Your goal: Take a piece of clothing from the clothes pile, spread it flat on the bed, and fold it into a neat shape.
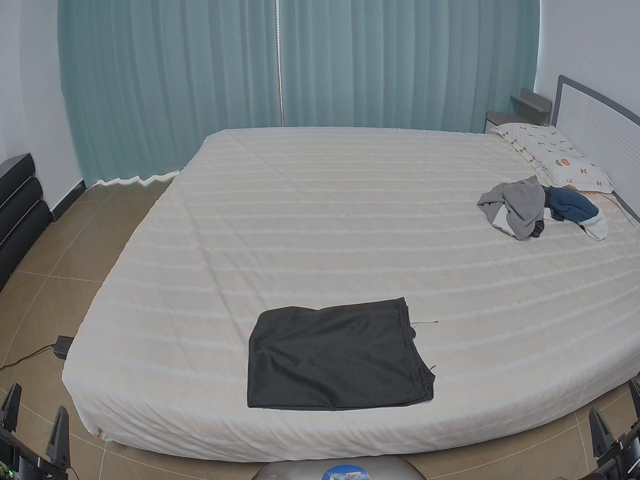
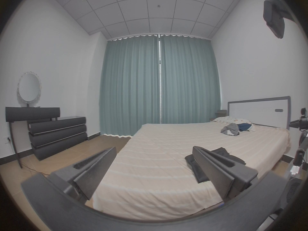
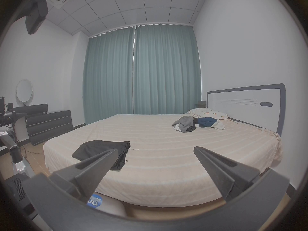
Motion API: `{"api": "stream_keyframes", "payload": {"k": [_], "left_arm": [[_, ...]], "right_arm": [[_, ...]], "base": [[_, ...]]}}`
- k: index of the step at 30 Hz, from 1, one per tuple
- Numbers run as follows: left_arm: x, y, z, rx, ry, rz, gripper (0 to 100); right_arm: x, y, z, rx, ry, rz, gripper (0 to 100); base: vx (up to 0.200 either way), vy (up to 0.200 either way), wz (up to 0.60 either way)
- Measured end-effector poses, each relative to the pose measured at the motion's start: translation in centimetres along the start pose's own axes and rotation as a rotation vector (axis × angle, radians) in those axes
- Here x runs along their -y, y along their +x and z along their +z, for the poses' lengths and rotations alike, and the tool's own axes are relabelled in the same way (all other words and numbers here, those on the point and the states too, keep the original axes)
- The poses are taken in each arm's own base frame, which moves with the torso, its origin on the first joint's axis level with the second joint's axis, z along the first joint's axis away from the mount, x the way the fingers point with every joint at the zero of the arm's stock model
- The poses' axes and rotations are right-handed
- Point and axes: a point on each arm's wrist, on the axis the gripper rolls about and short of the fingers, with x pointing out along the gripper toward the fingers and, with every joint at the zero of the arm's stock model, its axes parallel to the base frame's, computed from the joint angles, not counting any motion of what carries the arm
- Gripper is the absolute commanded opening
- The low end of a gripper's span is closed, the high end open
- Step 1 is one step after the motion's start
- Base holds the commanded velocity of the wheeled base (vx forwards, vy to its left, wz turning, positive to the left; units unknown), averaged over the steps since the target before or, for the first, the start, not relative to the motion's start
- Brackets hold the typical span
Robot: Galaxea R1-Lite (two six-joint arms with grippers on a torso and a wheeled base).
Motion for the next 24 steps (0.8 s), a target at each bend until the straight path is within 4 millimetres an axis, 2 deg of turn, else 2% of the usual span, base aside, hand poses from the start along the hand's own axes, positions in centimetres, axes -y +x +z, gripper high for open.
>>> {"api": "stream_keyframes", "payload": {"k": [6, 24], "left_arm": [[0.13, 0.00, -0.03, -0.005, -0.019, -0.060, 100], [0.04, -0.01, -0.66, -0.067, 0.015, -0.019, 100]], "right_arm": [[0.00, 0.00, 0.05, 0.004, 0.002, 0.000, 100], [0.00, 0.01, 0.09, 0.007, 0.002, 0.000, 100]], "base": [[0.000, 0.000, 0.00], [0.000, 0.000, 0.00]]}}
